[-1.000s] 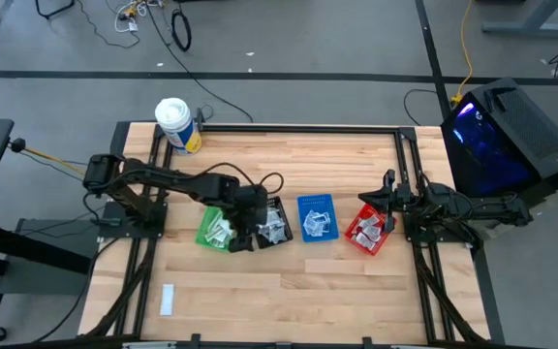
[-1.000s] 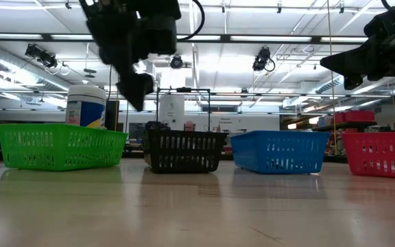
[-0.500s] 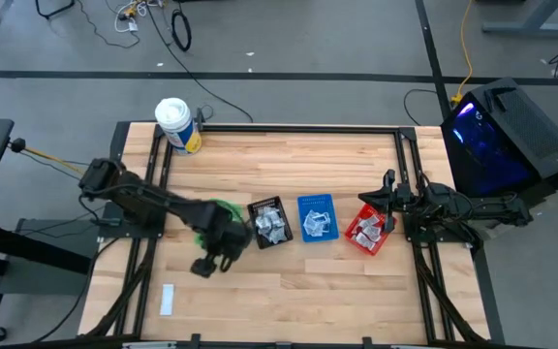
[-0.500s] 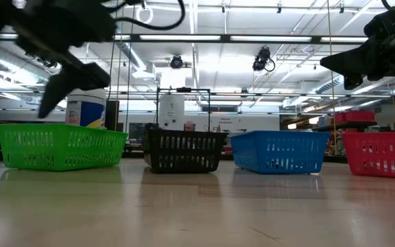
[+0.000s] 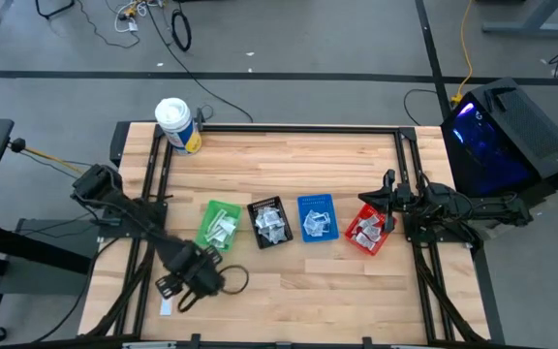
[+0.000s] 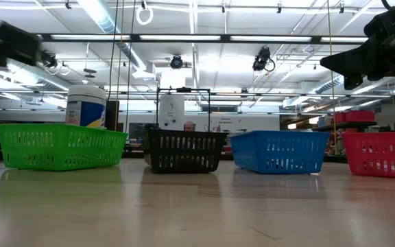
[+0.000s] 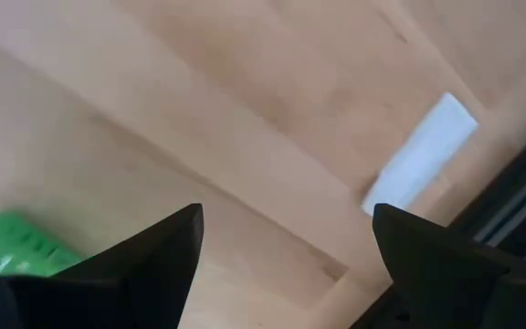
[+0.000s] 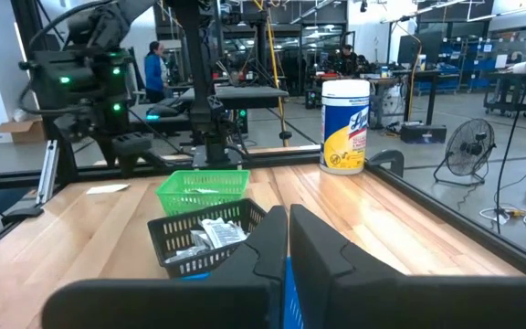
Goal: Pick & Place First Aid Supplies
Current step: Put the bandage into the green basket
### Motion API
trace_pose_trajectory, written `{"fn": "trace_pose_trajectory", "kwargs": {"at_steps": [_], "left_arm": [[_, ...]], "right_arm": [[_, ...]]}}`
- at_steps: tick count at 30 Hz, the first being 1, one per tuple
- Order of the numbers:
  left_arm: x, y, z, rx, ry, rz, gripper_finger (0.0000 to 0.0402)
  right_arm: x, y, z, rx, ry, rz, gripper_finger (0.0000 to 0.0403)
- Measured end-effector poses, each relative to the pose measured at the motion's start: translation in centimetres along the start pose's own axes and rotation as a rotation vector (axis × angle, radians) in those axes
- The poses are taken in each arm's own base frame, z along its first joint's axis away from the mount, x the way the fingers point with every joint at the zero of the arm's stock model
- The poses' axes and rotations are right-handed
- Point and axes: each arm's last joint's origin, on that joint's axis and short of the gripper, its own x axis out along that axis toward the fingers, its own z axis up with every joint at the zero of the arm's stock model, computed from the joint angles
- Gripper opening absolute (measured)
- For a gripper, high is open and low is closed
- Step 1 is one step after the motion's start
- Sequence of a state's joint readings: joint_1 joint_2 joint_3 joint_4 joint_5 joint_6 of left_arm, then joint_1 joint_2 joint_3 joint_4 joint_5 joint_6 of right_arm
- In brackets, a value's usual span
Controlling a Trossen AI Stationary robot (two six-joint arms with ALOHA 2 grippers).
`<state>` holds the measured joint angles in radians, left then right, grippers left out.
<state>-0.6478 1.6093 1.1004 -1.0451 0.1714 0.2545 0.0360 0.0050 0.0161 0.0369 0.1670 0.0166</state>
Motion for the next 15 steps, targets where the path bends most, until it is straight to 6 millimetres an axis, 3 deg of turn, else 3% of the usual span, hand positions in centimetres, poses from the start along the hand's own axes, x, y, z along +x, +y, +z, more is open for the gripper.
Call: {"fn": "trace_pose_trajectory", "kwargs": {"at_steps": [10, 15], "left_arm": [[1.0, -5.8, 0.8, 0.278, 0.028, -0.021, 0.0328], [2.2, -7.7, 0.8, 0.378, 0.006, 0.008, 0.0328]], "right_arm": [[0.0, 0.0, 0.0, 0.000, 0.000, 0.000, 0.0023], [0.0, 0.0, 0.0, 0.000, -0.001, 0.000, 0.0023]]}}
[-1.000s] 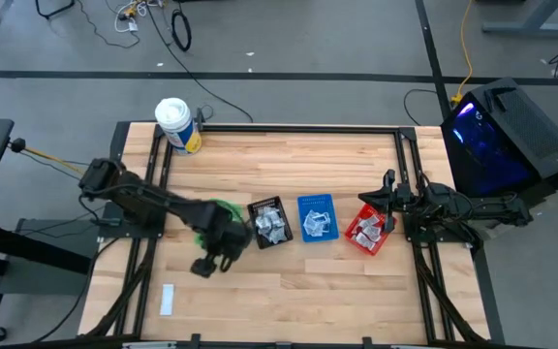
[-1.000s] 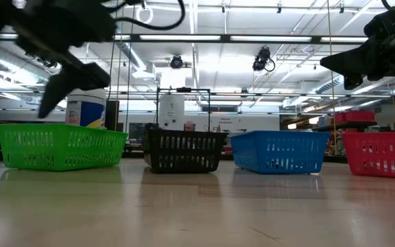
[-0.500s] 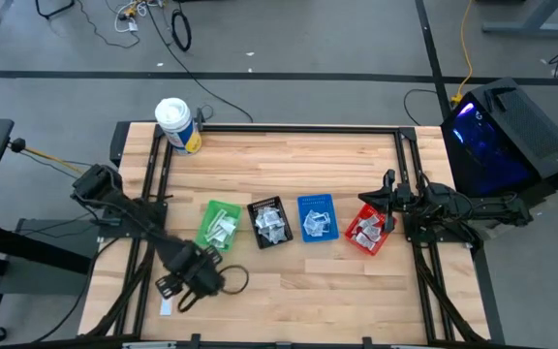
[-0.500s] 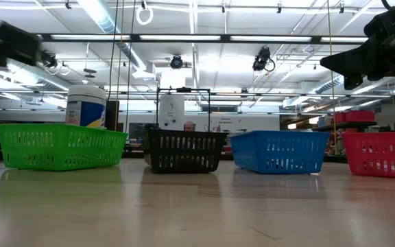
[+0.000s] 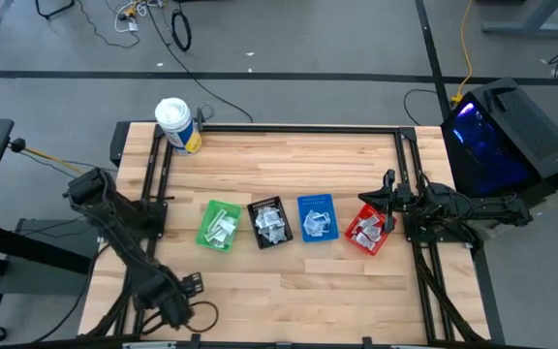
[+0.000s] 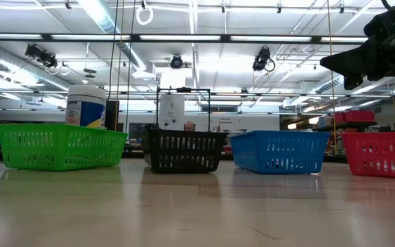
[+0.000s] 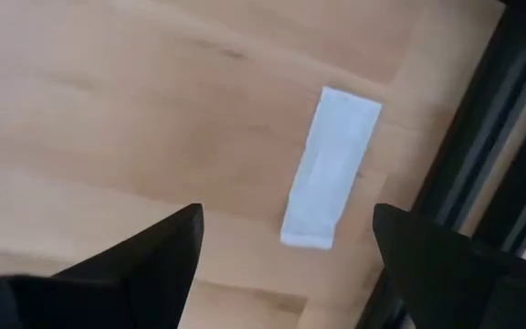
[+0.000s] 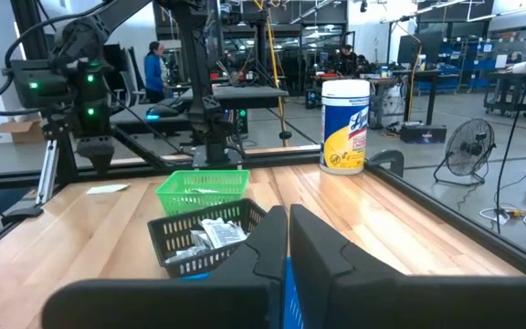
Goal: Pick & Place First Aid Supplies
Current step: Put the bandage into the green basket
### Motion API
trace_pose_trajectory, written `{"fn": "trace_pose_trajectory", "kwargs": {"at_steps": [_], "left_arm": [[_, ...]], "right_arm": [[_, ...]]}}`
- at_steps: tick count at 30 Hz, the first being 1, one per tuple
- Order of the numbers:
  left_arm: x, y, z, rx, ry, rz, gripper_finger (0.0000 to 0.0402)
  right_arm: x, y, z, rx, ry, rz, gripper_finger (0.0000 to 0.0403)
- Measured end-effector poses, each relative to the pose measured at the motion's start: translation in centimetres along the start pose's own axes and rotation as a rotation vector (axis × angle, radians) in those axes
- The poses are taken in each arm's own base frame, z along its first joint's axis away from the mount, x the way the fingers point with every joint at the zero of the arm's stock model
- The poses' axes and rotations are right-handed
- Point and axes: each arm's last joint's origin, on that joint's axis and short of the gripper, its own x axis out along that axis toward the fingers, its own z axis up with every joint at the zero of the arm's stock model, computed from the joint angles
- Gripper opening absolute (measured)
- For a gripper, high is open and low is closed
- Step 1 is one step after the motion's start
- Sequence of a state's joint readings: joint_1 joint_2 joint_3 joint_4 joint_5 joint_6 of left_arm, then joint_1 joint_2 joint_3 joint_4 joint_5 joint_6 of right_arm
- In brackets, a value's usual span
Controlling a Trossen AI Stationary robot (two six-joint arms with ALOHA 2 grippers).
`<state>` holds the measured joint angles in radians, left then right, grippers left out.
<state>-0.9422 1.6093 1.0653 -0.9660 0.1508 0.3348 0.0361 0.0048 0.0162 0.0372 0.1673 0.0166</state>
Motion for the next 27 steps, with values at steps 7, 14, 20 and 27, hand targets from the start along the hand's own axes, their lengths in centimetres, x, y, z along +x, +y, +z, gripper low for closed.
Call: {"fn": "trace_pose_trajectory", "kwargs": {"at_steps": [7, 14, 20, 27], "left_arm": [[1.0, -2.5, 0.5, 0.170, 0.017, 0.008, 0.0328], [0.9, -2.2, 0.3, 0.219, 0.033, 0.026, 0.0328], [-0.4, -0.2, 0.6, 0.140, -0.007, 0.066, 0.0328], [-2.2, 3.2, 0.3, -0.427, -0.086, 0.098, 0.0328]], "right_arm": [[0.0, 0.0, 0.0, 0.000, 0.000, 0.001, 0.0023], [0.0, 0.0, 0.0, 0.000, 0.000, 0.000, 0.0023], [0.0, 0.0, 0.0, 0.000, 0.000, 0.000, 0.0023], [0.0, 0.0, 0.0, 0.000, 0.000, 0.000, 0.0023]]}}
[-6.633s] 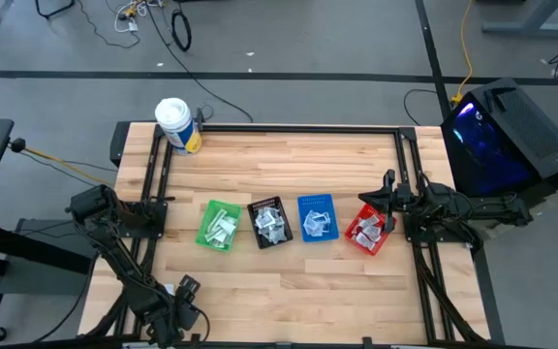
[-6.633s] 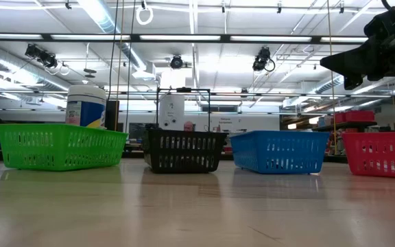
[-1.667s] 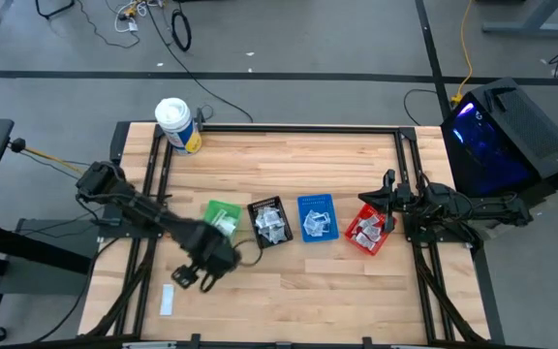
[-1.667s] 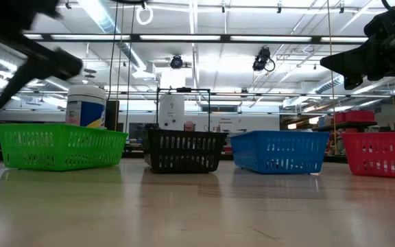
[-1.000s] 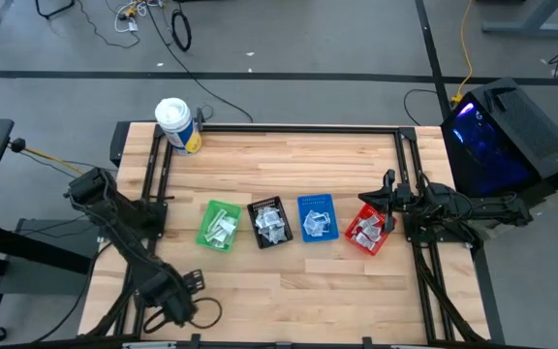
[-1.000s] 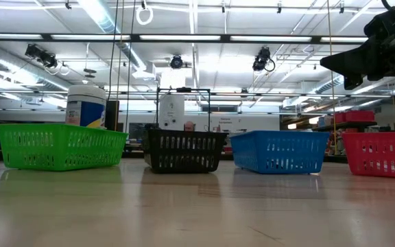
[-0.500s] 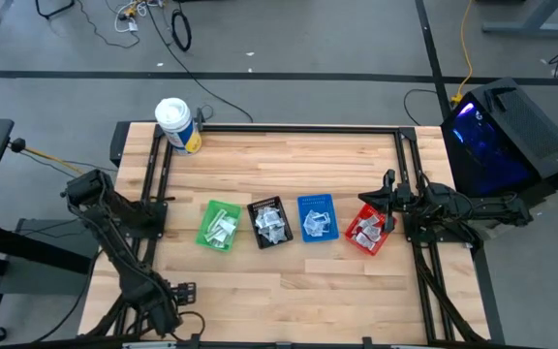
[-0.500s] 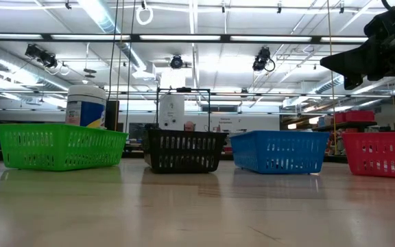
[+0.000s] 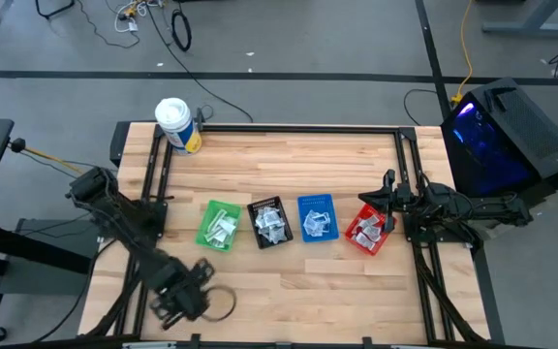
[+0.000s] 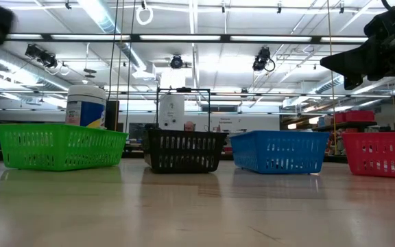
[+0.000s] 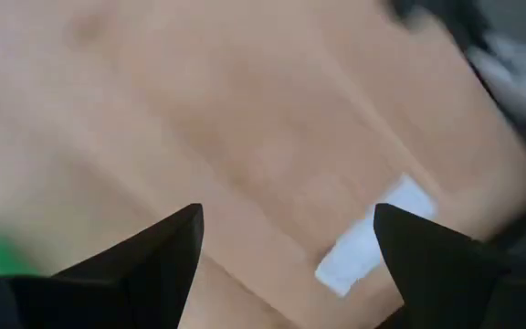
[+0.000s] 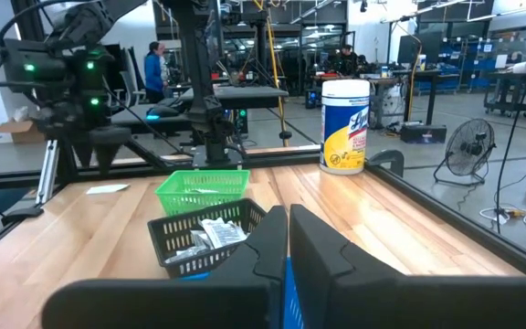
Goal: Pick & Place First Aid Supplies
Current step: Put the bandage into the green basket
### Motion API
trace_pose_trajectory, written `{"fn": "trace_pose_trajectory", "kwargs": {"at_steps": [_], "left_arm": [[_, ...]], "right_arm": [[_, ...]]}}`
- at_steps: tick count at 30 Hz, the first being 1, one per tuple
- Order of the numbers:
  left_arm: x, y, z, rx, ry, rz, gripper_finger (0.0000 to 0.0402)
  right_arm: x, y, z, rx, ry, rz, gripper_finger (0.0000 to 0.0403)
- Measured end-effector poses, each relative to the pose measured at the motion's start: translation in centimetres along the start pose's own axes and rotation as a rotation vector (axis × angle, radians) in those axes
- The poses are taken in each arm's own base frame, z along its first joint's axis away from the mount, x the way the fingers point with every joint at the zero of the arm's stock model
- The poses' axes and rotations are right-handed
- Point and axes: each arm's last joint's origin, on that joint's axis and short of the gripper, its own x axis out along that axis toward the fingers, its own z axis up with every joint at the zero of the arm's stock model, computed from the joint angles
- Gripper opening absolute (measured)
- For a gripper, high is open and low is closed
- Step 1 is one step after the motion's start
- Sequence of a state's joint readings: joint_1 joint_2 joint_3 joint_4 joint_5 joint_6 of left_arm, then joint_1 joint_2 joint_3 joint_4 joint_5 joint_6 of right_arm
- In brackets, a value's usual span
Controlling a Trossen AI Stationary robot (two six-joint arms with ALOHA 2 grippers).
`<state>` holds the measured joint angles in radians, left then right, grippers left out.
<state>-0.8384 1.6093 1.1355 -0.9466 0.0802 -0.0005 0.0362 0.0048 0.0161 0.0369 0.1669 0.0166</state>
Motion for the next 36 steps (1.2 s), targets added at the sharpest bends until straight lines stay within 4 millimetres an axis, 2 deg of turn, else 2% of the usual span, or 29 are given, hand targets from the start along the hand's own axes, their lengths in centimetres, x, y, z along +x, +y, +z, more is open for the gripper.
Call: {"fn": "trace_pose_trajectory", "kwargs": {"at_steps": [7, 13, 17, 21, 30, 36], "left_arm": [[-0.3, 3.6, -0.3, -0.763, 0.000, 0.017, 0.0328], [-0.4, 4.4, -0.4, -1.147, -0.008, 0.019, 0.0328], [-0.3, 3.8, -0.3, -1.294, 0.017, -0.026, 0.0328], [-0.2, 2.2, -0.2, -1.414, 0.063, -0.081, 0.0328], [1.2, -1.0, -1.0, -1.578, 0.144, -0.056, 0.0328], [1.9, -3.2, -1.7, -1.760, 0.214, -0.040, 0.0328]], "right_arm": [[0.0, 0.0, 0.0, 0.000, 0.000, 0.000, 0.0023], [0.0, 0.0, 0.0, 0.000, 0.000, 0.000, 0.0023], [0.0, 0.0, 0.0, 0.000, 0.000, 0.000, 0.0023], [0.0, 0.0, 0.0, 0.000, 0.000, 0.000, 0.0023], [0.0, 0.0, 0.0, 0.000, 0.000, 0.000, 0.0023], [0.0, 0.0, 0.0, 0.000, 0.000, 0.000, 0.0023]]}}
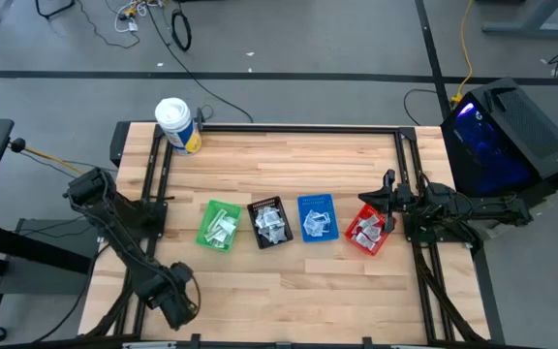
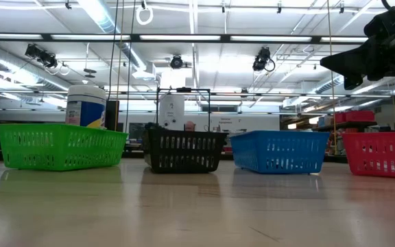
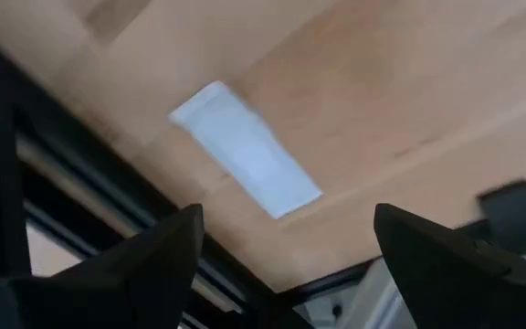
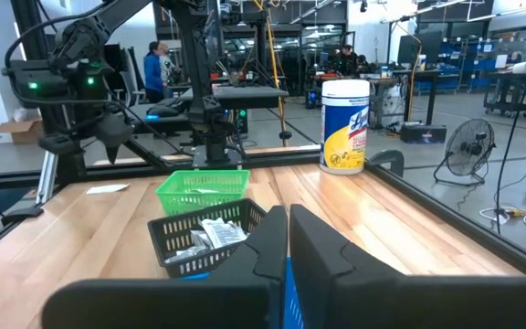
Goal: Pick & Place First Aid Supplies
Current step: Put the bandage into the green basket
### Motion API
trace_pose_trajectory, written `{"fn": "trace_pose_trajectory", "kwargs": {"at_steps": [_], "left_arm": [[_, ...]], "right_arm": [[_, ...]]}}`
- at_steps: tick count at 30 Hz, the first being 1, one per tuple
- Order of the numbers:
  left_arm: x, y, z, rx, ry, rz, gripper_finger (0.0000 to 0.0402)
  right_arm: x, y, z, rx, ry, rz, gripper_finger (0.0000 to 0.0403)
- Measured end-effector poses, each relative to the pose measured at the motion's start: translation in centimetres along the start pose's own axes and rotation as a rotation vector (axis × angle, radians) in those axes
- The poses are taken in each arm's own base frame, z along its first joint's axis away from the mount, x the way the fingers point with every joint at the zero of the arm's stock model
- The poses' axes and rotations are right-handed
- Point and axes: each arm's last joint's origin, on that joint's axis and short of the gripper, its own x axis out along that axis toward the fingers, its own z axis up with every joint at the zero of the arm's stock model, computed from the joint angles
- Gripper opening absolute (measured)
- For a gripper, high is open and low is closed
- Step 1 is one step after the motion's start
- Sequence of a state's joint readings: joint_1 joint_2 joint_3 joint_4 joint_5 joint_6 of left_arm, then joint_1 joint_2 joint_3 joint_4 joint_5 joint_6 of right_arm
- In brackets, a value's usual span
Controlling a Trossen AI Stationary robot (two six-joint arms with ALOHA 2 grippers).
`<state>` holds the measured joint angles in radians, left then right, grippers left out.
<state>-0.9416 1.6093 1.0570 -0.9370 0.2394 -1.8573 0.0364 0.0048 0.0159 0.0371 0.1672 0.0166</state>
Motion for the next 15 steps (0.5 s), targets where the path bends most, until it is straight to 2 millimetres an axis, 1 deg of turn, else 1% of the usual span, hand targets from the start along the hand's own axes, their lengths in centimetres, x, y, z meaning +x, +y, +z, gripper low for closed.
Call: {"fn": "trace_pose_trajectory", "kwargs": {"at_steps": [3, 7, 11, 15], "left_arm": [[0.6, 0.6, -0.9, -0.043, -0.004, 0.019, 0.0328], [1.4, 1.3, -1.5, -0.084, -0.031, 0.033, 0.0328], [2.5, 1.5, -1.5, -0.120, -0.046, 0.001, 0.0328], [3.4, 2.1, -1.2, -0.126, -0.062, 0.007, 0.0328]], "right_arm": [[0.0, 0.0, 0.0, 0.000, 0.001, 0.000, 0.0023], [0.0, 0.0, 0.0, 0.000, 0.000, 0.000, 0.0023], [0.0, 0.0, 0.0, 0.000, 0.000, 0.000, 0.0023], [0.0, 0.0, 0.0, 0.000, 0.000, 0.000, 0.0023]]}}
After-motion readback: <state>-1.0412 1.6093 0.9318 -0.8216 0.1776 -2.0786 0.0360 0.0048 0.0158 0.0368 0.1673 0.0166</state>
